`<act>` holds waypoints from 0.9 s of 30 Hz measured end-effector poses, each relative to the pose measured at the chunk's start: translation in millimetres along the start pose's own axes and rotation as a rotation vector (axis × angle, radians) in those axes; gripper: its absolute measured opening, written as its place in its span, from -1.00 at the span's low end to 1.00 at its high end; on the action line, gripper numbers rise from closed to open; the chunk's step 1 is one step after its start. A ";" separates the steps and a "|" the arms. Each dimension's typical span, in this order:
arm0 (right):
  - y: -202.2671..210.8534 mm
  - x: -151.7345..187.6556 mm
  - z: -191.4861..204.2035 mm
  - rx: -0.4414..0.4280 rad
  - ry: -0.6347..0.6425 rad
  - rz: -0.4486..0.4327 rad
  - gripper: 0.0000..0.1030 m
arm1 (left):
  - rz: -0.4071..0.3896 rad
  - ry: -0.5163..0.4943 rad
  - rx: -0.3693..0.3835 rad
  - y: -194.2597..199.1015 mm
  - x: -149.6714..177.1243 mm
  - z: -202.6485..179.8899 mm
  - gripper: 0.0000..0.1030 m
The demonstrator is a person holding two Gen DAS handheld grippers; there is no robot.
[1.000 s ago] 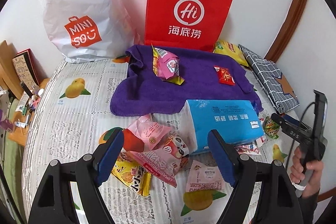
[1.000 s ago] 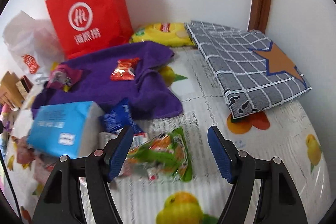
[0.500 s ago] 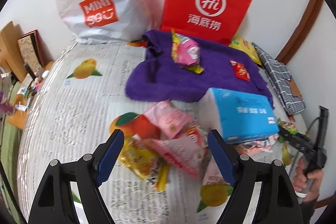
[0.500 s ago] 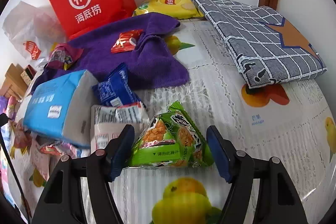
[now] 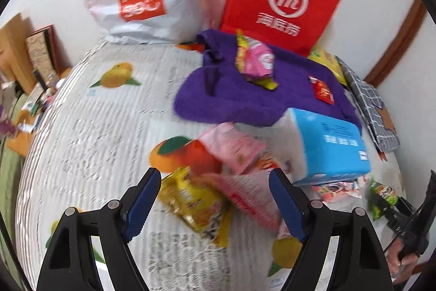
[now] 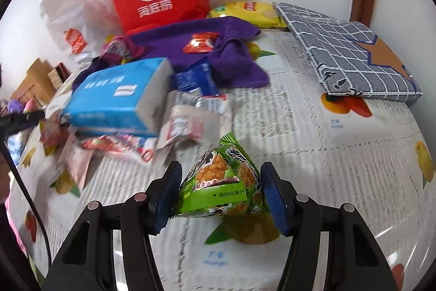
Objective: Organize snacks
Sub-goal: 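Grasp the green snack bag with the right tool, then grasp the pink-and-white wrapper with the left tool while the right tool lifts the green bag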
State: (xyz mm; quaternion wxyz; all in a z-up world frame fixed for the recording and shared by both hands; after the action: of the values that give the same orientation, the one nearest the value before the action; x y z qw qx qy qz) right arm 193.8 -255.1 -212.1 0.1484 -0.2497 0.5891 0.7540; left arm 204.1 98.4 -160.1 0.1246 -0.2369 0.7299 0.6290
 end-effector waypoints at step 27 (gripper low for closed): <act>15.4 30.6 20.8 0.046 0.120 0.003 0.48 | 0.019 -0.224 -0.022 -20.8 1.4 -53.0 0.13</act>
State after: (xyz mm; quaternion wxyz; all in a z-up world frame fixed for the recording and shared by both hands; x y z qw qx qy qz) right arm 156.2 -241.2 -212.7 0.1173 -0.2903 0.6144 0.7242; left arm 219.5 44.4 -169.2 0.1968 -0.1594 0.7067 0.6606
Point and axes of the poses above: each gripper's, at about its wrist camera, not at the fingertips, and y roughly against the way its jaws point, z to its left, x to its underside, the point moved 4 cm from there along -y, roughly the way its jaws point, and after that the axes turned 3 degrees about z, right-handed, at the moved point
